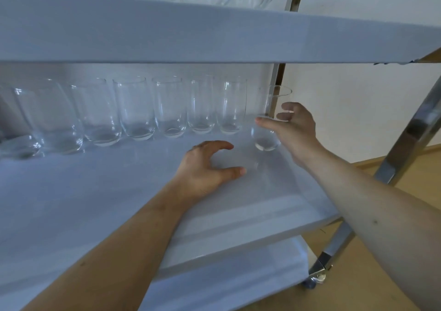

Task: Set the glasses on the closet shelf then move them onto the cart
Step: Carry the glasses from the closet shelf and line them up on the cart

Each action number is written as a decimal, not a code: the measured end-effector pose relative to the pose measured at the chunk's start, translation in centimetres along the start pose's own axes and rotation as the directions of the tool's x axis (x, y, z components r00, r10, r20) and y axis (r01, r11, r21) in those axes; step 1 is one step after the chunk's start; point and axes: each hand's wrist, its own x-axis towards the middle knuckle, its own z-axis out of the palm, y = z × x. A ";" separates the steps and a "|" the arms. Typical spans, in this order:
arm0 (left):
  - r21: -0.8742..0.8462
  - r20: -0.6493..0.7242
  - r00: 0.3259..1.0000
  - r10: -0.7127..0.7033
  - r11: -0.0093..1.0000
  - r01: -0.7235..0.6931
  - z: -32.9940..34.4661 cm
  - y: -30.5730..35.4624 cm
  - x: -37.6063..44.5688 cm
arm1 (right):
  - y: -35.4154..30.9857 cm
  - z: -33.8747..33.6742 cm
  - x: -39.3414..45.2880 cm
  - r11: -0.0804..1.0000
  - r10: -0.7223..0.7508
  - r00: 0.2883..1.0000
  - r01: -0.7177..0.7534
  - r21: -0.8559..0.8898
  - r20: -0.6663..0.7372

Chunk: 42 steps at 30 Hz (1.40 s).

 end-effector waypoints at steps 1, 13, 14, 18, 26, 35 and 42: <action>0.036 0.027 1.000 0.007 0.999 -0.008 0.0 -0.1 0.0 | 0.4 -0.1 0.9 1.000 0.007 1.000 -0.007 -0.007 -0.002; 0.315 0.156 0.984 0.083 0.940 -0.129 0.8 -0.3 0.1 | 1.8 3.4 8.0 1.000 -0.015 1.000 0.015 -0.027 -0.015; 0.320 0.158 0.984 0.083 0.939 -0.130 0.9 -0.4 0.2 | 1.9 3.7 8.3 0.999 -0.015 1.000 0.014 -0.035 -0.008; 0.320 0.160 0.983 0.094 0.937 -0.142 0.8 -0.4 0.2 | 1.8 4.1 9.0 0.997 0.006 1.000 -0.004 -0.081 0.019; 0.316 0.177 0.981 0.073 0.940 -0.127 0.9 -0.2 0.6 | 2.0 4.8 3.9 0.928 -0.001 0.999 0.017 -0.373 0.044; 0.288 0.159 0.983 0.089 0.948 -0.133 0.9 -0.4 0.6 | 1.3 8.9 5.1 0.923 0.034 0.997 -0.007 -0.385 0.065; 0.294 0.157 0.984 0.082 0.947 -0.126 0.9 -0.2 0.5 | 1.0 7.4 3.0 0.889 0.016 0.997 0.023 -0.457 0.082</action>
